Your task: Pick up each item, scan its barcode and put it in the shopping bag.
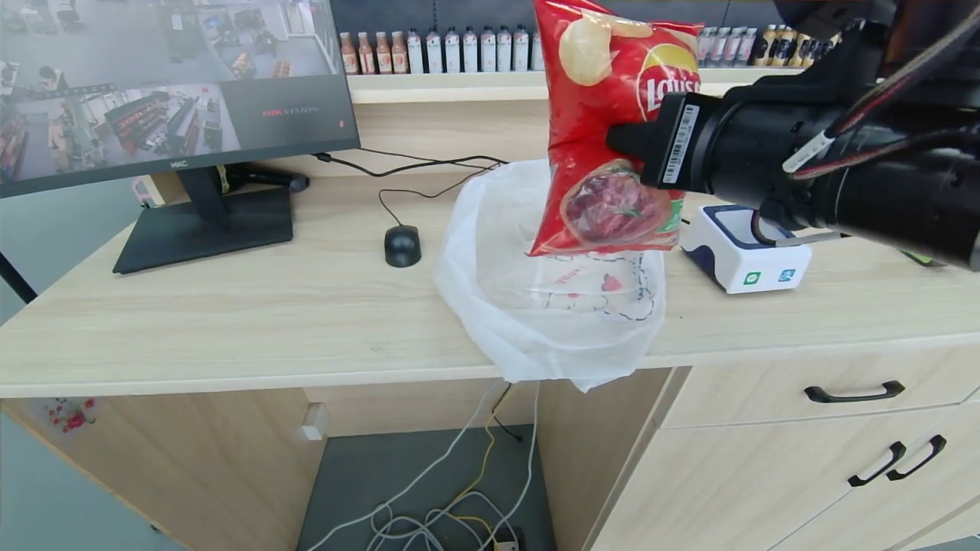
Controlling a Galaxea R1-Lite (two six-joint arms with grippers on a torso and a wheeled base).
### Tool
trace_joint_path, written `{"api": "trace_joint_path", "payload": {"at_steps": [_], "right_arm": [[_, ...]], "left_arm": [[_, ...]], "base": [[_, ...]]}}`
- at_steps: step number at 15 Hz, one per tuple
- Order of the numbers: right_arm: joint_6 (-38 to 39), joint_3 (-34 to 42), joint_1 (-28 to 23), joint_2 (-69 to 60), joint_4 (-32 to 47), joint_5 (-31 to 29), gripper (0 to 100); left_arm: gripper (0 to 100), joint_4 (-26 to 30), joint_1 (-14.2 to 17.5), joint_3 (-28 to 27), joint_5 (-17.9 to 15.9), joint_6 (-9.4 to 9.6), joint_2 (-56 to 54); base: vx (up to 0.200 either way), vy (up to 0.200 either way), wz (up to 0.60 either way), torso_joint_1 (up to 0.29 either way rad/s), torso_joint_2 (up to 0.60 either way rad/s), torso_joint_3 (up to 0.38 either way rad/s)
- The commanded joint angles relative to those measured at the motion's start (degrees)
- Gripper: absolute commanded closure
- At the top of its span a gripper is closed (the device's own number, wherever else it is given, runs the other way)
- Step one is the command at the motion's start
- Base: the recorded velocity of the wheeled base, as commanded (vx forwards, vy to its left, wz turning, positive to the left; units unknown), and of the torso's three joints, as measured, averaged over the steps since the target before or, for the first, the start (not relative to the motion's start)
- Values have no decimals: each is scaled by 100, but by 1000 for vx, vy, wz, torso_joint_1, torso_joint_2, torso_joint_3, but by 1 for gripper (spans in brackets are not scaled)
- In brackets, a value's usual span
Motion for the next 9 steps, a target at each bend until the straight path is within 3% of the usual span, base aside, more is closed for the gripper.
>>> {"api": "trace_joint_path", "payload": {"at_steps": [1, 5, 9], "right_arm": [[435, -734, -9, 358, 692, -228, 100], [1076, -1789, -18, 973, 1694, -263, 100], [1648, -2228, -62, 1351, 2266, -263, 100]], "left_arm": [[0, 0, 0, 0, 6, -2, -2], [0, 0, 0, 0, 6, 7, -2], [0, 0, 0, 0, -2, -2, -2]], "base": [[0, 0, 0, 0, 0, 0], [0, 0, 0, 0, 0, 0], [0, 0, 0, 0, 0, 0]]}}
